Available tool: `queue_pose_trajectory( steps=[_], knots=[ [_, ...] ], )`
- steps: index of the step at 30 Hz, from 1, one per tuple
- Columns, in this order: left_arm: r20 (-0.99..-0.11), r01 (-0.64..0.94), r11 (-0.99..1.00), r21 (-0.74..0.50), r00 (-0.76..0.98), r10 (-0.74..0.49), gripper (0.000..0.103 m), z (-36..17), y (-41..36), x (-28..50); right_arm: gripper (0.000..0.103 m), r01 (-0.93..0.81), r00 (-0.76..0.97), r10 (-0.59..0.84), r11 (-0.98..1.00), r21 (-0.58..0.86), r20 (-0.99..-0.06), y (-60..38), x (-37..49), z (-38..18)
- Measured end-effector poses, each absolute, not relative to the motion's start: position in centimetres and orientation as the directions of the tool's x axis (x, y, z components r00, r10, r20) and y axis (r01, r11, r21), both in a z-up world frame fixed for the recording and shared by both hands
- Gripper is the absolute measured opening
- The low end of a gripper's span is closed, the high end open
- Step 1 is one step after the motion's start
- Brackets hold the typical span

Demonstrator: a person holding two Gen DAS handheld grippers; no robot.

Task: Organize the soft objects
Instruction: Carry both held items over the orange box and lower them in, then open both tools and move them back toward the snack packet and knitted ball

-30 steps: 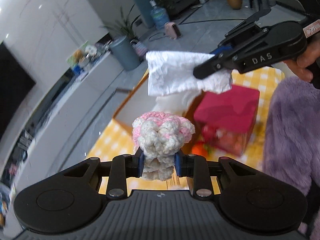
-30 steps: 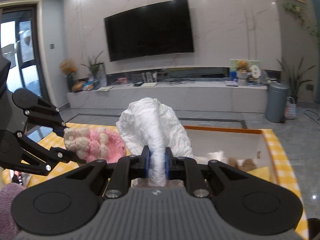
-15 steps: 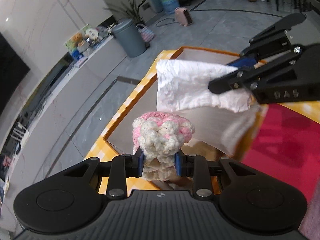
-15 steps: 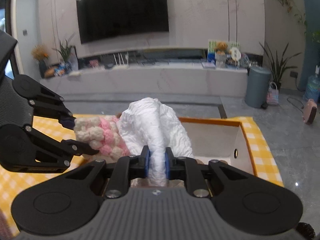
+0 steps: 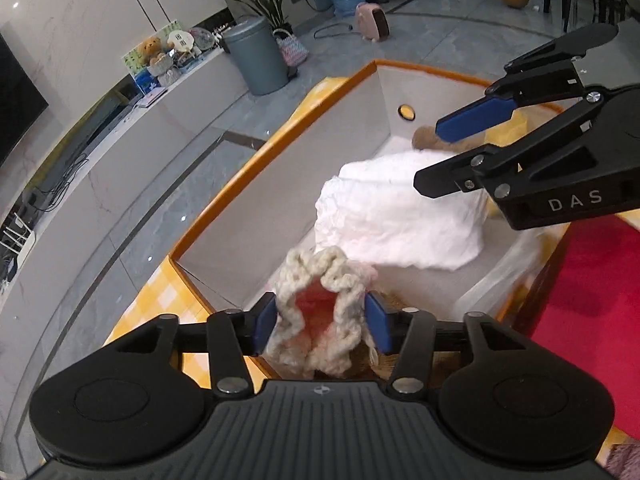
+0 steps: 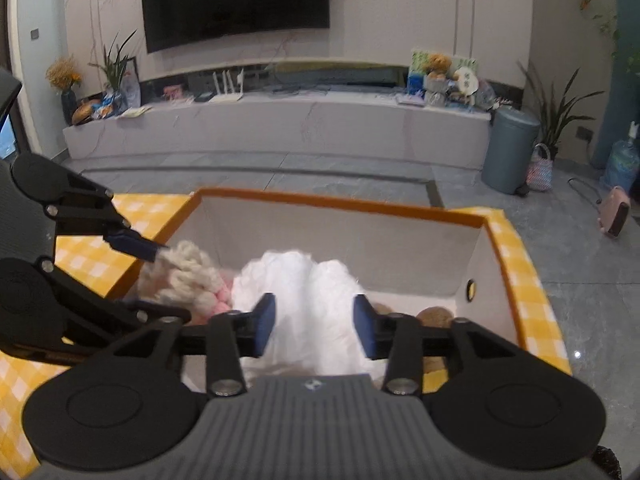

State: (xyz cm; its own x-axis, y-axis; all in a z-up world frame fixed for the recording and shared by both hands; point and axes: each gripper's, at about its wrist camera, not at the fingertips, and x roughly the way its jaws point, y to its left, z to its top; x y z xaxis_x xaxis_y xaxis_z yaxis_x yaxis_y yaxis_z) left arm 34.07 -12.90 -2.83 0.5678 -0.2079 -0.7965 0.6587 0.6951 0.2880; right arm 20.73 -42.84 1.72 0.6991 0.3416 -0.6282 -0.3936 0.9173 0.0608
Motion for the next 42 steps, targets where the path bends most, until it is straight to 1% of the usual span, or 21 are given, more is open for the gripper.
queue_pose_trajectory(
  steps=[2, 4, 6, 10, 16, 20, 23, 29, 32, 39, 42],
  knots=[
    [-0.778, 0.648, 0.707, 0.286, 0.587, -0.223, 0.074, -1.9, -12.5, 33.5, 0.051, -0.393, 0.708, 0.342, 0.918, 0.057, -0.618, -43.0, 20.1, 2.5],
    [-0.764, 0.635, 0.720, 0.280, 0.601, -0.234, 0.076, -0.9, -12.5, 33.1, 0.061, -0.390, 0.720, 0.334, 0.920, 0.044, -0.608, -43.0, 19.1, 3.3],
    [-0.749, 0.625, 0.734, 0.266, 0.614, -0.251, 0.078, 0.4, -12.2, 32.3, 0.066, -0.384, 0.733, 0.328, 0.923, 0.037, -0.596, -43.1, 18.2, 4.2],
    [-0.698, 0.597, 0.764, 0.245, 0.656, -0.288, 0.080, 2.6, -11.5, 29.4, 0.066, -0.360, 0.772, 0.323, 0.932, 0.042, -0.547, -43.7, 15.3, 5.8],
    [-0.597, 0.520, 0.828, 0.211, 0.739, -0.313, 0.080, 5.0, -10.3, 23.4, 0.068, -0.335, 0.825, 0.332, 0.939, 0.077, -0.457, -44.1, 9.4, 7.6],
    [-0.565, 0.483, 0.856, 0.182, 0.764, -0.311, 0.081, 5.5, -9.8, 19.4, 0.068, -0.322, 0.847, 0.340, 0.940, 0.114, -0.408, -44.2, 4.9, 7.9],
    [-0.553, 0.468, 0.875, 0.127, 0.765, -0.329, 0.081, 5.5, -9.2, 16.6, 0.069, -0.322, 0.848, 0.352, 0.936, 0.143, -0.396, -44.0, 1.9, 7.8],
    [-0.544, 0.410, 0.907, 0.100, 0.786, -0.295, 0.081, 4.8, -7.8, 12.8, 0.070, -0.322, 0.854, 0.360, 0.933, 0.162, -0.376, -42.7, -3.1, 7.1],
    [-0.539, 0.371, 0.926, 0.064, 0.794, -0.281, 0.081, 4.2, -6.7, 11.2, 0.070, -0.327, 0.854, 0.360, 0.933, 0.149, -0.377, -41.9, -4.8, 6.4],
    [-0.539, 0.252, 0.964, -0.087, 0.802, -0.258, 0.082, 1.8, -3.8, 8.5, 0.070, -0.344, 0.850, 0.361, 0.932, 0.113, -0.383, -40.5, -8.0, 4.1],
    [-0.544, 0.206, 0.971, -0.120, 0.805, -0.238, 0.082, 0.9, -3.0, 7.9, 0.071, -0.370, 0.837, 0.372, 0.925, 0.085, -0.402, -39.8, -8.7, 3.4]
  ],
)
